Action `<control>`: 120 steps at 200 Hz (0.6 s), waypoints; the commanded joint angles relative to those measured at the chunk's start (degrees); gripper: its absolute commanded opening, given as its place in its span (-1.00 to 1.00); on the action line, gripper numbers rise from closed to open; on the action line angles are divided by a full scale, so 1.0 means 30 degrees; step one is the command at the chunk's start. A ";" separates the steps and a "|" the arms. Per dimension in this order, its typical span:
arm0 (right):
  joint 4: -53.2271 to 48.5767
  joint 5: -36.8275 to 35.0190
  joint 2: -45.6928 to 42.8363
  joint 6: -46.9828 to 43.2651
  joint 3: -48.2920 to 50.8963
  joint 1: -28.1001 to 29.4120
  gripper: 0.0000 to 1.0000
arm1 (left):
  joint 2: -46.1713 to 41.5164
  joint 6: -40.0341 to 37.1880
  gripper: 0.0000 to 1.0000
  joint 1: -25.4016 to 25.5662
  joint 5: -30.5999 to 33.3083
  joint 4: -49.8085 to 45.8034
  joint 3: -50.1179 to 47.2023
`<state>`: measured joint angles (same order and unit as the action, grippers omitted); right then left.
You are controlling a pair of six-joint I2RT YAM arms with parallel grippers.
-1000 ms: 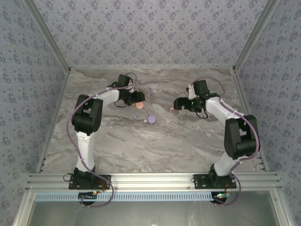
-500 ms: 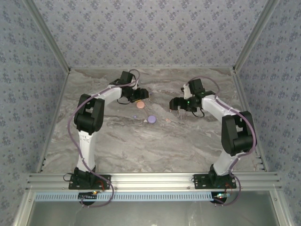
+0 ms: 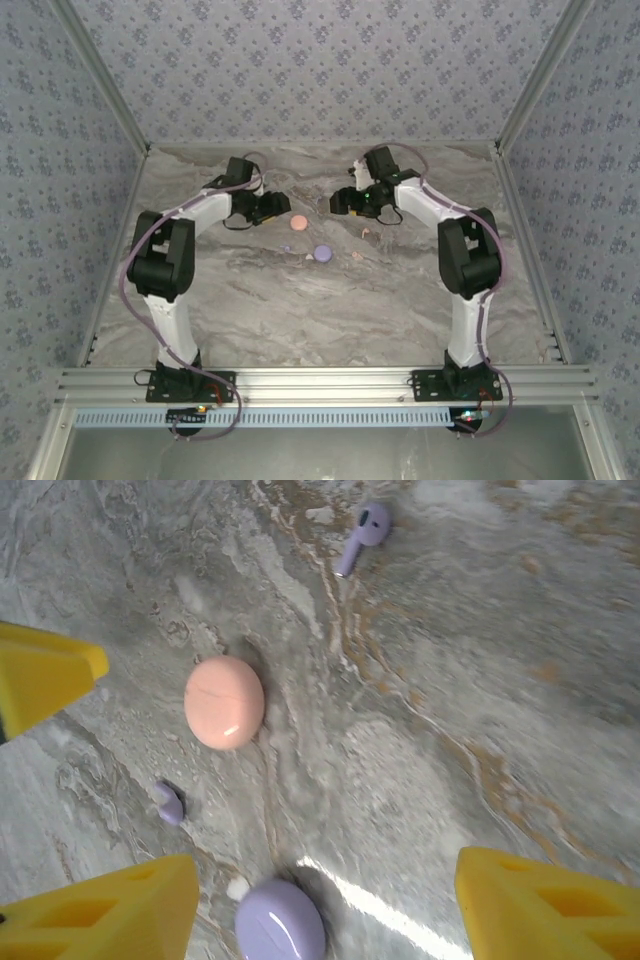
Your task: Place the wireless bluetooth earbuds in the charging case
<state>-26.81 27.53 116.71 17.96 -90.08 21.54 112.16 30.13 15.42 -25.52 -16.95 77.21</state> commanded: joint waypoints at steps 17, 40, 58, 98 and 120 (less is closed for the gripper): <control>-0.1418 0.1466 0.2428 0.1370 -0.2708 0.0718 0.19 | -0.0803 0.1353 0.16 -0.0072 -0.0999 0.1648 -0.1521; -0.1881 0.2184 0.3755 0.1838 -0.4202 0.1024 -0.01 | -0.0292 0.1853 0.08 -0.0072 -0.1412 0.2062 -0.1564; -0.2322 0.2385 0.4642 0.2053 -0.5335 0.1285 -0.13 | -0.0078 0.2074 0.04 -0.0042 -0.1544 0.2325 -0.1556; -0.2460 0.2810 0.6072 0.2796 -0.7049 0.1599 -0.23 | 0.0481 0.2160 -0.03 0.0031 -0.1915 0.2415 -0.1234; -0.3453 0.3029 0.7005 0.3048 -0.8225 0.1639 -0.26 | 0.0851 0.2232 -0.09 0.0075 -0.2004 0.2390 -0.1049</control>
<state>-32.73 34.37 134.61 24.97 -110.74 26.04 112.79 36.16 15.16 -29.58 -10.33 72.05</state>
